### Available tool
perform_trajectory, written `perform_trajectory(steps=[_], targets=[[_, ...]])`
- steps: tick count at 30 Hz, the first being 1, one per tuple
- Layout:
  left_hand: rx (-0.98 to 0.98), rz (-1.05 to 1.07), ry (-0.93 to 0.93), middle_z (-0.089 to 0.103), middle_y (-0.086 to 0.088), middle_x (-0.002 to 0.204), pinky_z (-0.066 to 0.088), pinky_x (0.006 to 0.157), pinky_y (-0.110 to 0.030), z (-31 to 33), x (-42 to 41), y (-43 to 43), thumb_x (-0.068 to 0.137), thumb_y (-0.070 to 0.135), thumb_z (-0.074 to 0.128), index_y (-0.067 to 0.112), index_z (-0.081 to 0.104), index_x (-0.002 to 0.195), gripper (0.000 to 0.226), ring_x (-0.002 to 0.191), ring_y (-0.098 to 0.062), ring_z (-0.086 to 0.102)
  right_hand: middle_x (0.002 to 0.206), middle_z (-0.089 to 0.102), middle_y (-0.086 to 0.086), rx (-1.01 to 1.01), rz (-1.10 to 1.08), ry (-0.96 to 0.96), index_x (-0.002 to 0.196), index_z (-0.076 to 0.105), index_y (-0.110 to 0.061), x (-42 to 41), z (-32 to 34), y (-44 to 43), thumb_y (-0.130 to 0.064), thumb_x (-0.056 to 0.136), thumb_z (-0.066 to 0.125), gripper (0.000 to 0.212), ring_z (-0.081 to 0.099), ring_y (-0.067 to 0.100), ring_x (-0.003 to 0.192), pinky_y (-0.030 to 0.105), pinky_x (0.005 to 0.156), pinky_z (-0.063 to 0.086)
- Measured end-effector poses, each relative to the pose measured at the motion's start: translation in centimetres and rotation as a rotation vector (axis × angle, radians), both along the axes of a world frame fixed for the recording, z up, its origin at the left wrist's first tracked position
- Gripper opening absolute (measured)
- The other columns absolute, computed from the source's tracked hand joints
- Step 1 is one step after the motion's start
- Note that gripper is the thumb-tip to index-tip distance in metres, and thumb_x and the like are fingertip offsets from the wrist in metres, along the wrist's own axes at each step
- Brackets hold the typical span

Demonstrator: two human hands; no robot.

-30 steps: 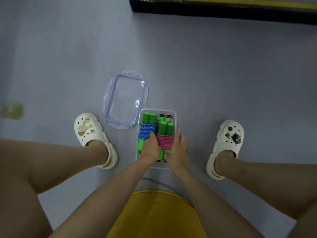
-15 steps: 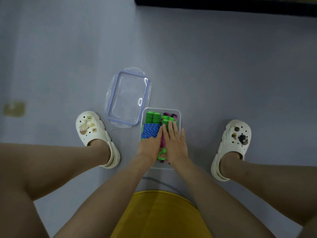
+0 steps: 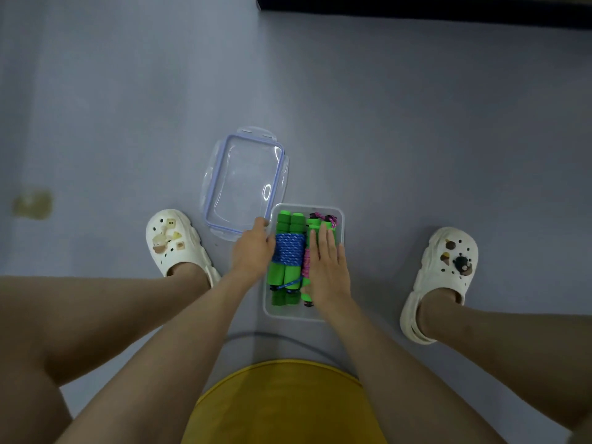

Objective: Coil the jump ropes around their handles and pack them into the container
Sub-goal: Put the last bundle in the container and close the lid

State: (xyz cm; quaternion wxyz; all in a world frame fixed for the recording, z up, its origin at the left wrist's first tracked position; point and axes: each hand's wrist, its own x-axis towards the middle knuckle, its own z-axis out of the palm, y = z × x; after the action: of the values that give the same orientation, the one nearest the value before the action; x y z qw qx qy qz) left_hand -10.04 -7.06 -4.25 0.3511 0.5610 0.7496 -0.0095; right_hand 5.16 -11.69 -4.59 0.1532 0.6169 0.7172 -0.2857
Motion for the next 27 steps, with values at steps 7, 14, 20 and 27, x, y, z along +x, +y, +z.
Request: perform_trajectory(steps=[7,14,20,27], targets=[[-0.210,0.577,-0.061,0.061,-0.022,0.118,0.042,0.088,-0.035,-3.1,-3.6,1.4,0.090,0.013,0.055,-0.002,0.058,0.115,0.029,0.111,-0.036,0.056,0.160,-0.007,0.011,0.017,-0.445,0.260,0.152,-0.004,-0.015,2.3,0.2,0.0,-0.049,0.094,0.045,0.084,0.002,0.025,0.147,0.038,0.117,0.011],[-0.290,1.165,-0.366,0.058,-0.017,0.127,0.048,0.090,-0.040,-8.3,-5.1,2.5,0.084,0.018,0.063,-0.002,0.049,0.127,0.050,0.109,-0.031,0.060,0.159,0.008,0.012,-0.023,-0.706,0.329,0.153,0.002,-0.014,0.8,-1.0,1.1,-0.038,0.099,0.040,0.070,0.011,0.026,0.146,0.040,0.115,0.018],[-0.294,1.404,-0.483,0.060,-0.011,0.101,0.054,0.046,-0.028,-16.5,-7.5,2.4,0.084,0.015,0.060,0.017,0.045,0.117,0.036,0.062,-0.020,0.063,0.158,0.013,0.009,0.028,-0.704,0.350,0.153,0.001,-0.017,1.0,-2.0,0.6,-0.040,0.099,0.037,0.068,0.015,0.025,0.145,0.044,0.115,0.024],[-0.118,1.376,-0.660,0.056,-0.008,0.072,0.046,0.035,-0.017,-7.3,-4.2,3.7,0.091,0.000,0.056,0.005,0.056,0.100,0.011,0.051,-0.013,0.055,0.155,0.022,0.011,0.018,-0.656,0.348,0.152,0.009,-0.015,2.0,-1.6,0.9,-0.042,0.100,0.033,0.063,0.024,0.027,0.142,0.046,0.112,0.030]])
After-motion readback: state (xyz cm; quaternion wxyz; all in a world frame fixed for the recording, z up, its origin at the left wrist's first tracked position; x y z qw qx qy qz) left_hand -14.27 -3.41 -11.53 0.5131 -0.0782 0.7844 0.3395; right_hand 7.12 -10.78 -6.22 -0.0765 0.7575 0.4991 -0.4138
